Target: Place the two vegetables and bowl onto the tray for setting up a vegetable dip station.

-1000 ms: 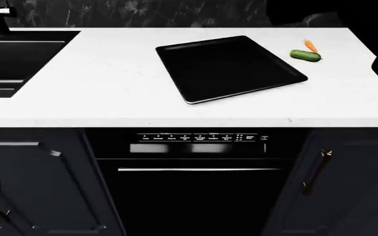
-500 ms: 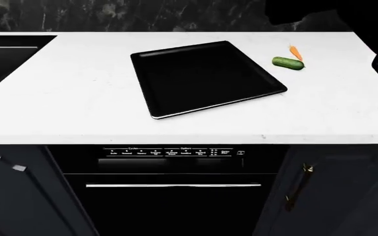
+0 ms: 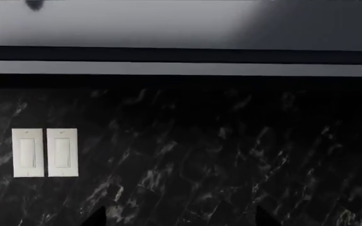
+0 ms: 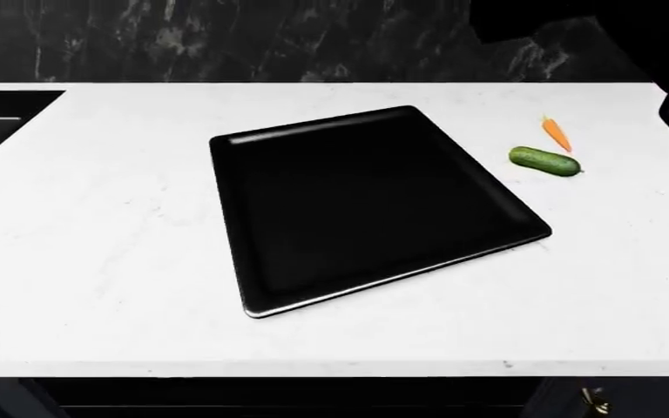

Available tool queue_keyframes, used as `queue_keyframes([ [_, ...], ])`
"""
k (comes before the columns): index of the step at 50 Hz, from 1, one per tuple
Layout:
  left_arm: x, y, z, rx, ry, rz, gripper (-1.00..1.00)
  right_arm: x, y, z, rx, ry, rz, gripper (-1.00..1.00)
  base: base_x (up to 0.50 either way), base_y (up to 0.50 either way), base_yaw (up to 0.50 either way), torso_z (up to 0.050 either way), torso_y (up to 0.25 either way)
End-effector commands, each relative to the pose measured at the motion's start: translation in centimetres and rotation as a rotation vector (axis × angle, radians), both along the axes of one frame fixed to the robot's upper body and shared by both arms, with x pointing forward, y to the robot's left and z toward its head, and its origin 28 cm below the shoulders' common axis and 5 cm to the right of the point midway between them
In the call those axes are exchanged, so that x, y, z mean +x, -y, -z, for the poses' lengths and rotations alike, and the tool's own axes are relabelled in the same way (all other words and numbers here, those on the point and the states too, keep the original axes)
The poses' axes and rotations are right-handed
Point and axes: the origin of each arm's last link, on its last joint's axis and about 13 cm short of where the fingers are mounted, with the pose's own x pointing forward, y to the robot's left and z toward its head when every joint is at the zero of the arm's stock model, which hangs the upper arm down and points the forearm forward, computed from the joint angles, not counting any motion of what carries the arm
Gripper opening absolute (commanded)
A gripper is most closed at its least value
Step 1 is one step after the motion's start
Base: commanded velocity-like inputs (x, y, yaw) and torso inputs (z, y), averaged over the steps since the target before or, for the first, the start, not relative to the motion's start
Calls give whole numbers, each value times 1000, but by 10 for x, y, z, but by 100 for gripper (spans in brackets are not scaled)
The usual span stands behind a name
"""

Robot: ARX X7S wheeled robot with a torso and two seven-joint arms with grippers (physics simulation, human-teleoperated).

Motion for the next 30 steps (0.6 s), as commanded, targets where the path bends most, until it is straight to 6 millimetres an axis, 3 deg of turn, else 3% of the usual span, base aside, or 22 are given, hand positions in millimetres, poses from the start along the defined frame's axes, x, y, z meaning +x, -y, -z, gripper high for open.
queue_keyframes([
  [1,-1,0,0,0,2,2,100,-1,0,-1,1,2,0,100,500,-44,0,0,0],
  [8,-1,0,-1,1,4,0,100,0,-1,-1,6,-4,-3,100,500,-122,0,0,0],
  [22,-1,0,-1,-1,5,2,100,1,-1,2,3,-6,-3,100,377,-358,0,0,1],
  [24,-1,0,-1,-1,6,4,100,3,-2,1,-63,-8,12,100,131,-94,0,0,0],
  [30,-1,0,-1,-2,5,4,100,1,-4,-1,-51,23,-41,100,316,0,0,0,2],
])
